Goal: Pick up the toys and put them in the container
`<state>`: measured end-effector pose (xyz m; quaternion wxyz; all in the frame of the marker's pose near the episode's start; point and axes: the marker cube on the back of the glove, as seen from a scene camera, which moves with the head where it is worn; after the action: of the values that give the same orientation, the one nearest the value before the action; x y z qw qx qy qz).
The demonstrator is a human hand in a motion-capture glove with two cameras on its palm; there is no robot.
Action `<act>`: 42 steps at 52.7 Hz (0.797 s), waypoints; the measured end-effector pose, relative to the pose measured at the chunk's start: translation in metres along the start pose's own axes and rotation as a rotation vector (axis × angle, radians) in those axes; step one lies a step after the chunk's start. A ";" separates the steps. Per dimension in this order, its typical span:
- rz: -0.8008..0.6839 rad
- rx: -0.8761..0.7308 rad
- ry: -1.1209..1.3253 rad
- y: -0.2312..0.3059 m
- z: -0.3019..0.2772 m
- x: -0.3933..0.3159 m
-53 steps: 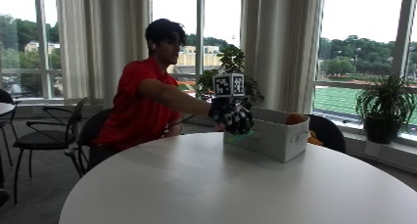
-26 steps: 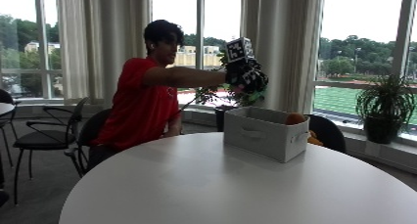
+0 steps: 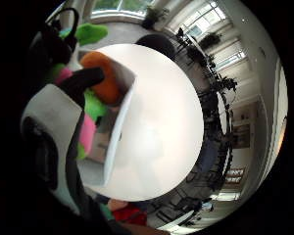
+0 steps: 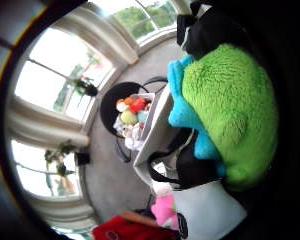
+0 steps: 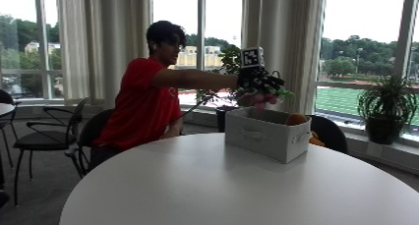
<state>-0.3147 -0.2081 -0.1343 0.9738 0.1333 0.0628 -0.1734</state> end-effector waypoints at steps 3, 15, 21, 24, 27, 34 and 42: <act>0.027 -0.070 -0.009 0.002 0.003 0.004; -0.140 -0.169 -0.028 0.029 -0.002 0.033; -0.270 -0.148 -0.073 0.048 -0.005 0.055; -0.151 -0.142 -0.031 0.056 -0.001 0.070; -0.014 -0.138 -0.014 0.063 0.004 0.088; 0.198 -0.173 -0.012 0.089 0.026 0.137; 0.312 -0.212 -0.015 0.139 0.067 0.177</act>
<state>-0.0949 -0.1583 -0.0666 0.9979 0.0369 0.0519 -0.0140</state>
